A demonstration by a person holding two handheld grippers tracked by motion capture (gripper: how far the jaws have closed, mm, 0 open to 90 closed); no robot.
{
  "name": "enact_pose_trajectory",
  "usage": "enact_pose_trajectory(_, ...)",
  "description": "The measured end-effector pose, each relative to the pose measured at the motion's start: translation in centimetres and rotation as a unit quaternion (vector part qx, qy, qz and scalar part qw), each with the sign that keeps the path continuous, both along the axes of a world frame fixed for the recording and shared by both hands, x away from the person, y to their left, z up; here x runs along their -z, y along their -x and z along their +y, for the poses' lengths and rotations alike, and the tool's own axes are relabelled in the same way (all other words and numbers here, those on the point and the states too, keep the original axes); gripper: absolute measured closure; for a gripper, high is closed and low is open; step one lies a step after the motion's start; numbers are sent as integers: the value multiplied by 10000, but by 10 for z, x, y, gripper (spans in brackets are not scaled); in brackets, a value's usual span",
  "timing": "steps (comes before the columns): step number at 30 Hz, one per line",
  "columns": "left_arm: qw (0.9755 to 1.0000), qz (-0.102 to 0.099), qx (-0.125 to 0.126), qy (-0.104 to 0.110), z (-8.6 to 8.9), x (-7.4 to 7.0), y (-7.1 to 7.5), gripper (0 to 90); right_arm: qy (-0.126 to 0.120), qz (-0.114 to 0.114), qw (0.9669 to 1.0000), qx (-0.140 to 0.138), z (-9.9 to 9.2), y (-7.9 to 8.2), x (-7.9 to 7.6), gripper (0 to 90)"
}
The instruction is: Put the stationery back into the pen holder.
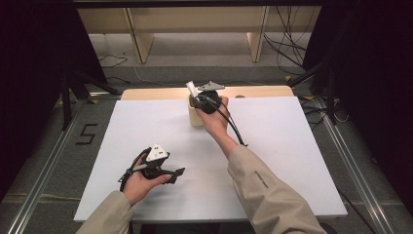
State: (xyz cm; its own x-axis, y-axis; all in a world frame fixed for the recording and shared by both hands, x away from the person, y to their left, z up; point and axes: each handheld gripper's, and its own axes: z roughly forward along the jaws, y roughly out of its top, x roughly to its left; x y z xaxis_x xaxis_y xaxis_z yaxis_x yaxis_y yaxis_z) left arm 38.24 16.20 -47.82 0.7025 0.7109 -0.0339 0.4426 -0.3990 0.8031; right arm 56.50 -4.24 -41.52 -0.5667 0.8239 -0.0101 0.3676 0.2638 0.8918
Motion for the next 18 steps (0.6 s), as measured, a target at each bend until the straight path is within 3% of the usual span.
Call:
enact_pose_trajectory(4, 10000, 3, 14, -23, 0, 0, 0, 164, 7, 10, 10000, 21, 1, -1, 1, 703)
enact_pose_trajectory(6, 10000, 4, 24, -31, 0, 0, 0, 163, -12, 14, 10000, -97, 3, -1, 2, 604)
enact_pose_trajectory(8, 10000, 0, 21, -28, 0, 0, 0, 163, 36, -47, 10000, -20, 4, 0, 2, 500)
enact_pose_trajectory(14, 10000, -2, 14, -23, 0, 0, 0, 163, -195, 5, 9998, -89, 2, 8, -6, 422)
enact_pose_trajectory(18, 10000, 19, 2, -21, 0, 0, 1, 163, -256, 10, 9992, -295, 0, 18, -14, 374)
